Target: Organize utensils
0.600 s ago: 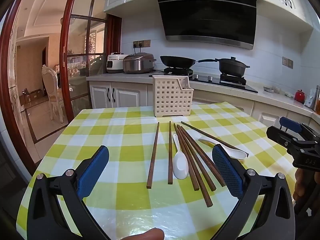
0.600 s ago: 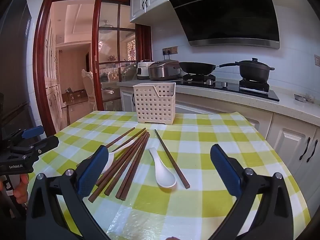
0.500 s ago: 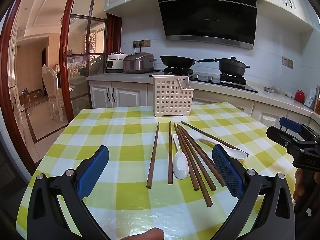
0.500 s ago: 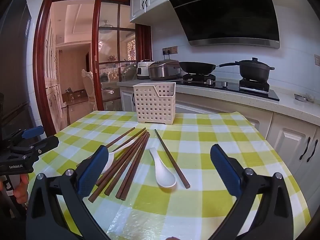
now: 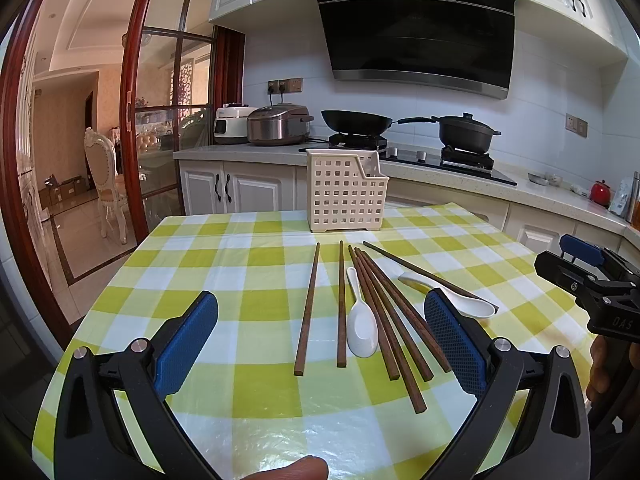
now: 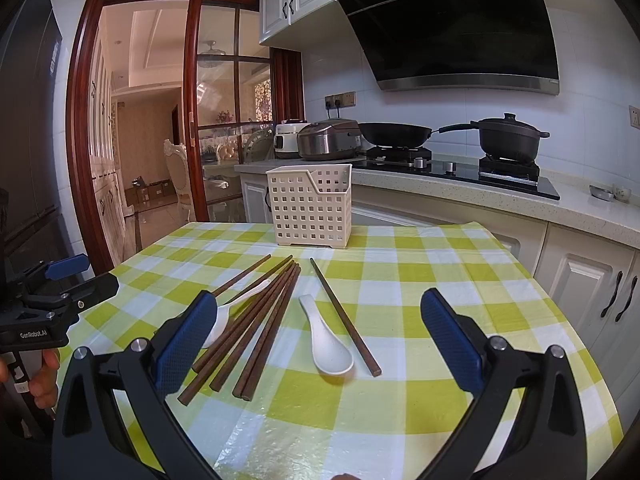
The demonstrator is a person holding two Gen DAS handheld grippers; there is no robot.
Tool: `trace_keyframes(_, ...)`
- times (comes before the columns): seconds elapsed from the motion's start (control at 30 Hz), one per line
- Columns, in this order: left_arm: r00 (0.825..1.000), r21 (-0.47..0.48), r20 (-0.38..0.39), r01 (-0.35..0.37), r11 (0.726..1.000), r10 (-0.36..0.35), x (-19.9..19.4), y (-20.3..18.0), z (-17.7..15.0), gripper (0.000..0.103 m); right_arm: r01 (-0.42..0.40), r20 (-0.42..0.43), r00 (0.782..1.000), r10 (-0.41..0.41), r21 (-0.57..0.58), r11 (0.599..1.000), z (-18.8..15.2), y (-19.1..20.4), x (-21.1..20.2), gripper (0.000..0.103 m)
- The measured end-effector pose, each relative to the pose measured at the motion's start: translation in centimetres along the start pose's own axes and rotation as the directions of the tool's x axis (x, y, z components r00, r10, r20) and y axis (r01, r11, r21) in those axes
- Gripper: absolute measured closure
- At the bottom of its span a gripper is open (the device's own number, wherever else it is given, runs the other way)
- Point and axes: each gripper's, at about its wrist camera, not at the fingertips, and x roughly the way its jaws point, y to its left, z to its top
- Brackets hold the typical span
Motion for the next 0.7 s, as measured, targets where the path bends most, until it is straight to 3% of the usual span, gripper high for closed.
trace_keyframes(0.7, 1.000, -0.001, -0.002, 0.000, 1.000, 0.000, -0.07, 0.14, -0.11, 0.006, -0.001, 0.000, 1.000, 0.001, 0.003, 1.000, 0.08, -0.07, -0.11, 0.004)
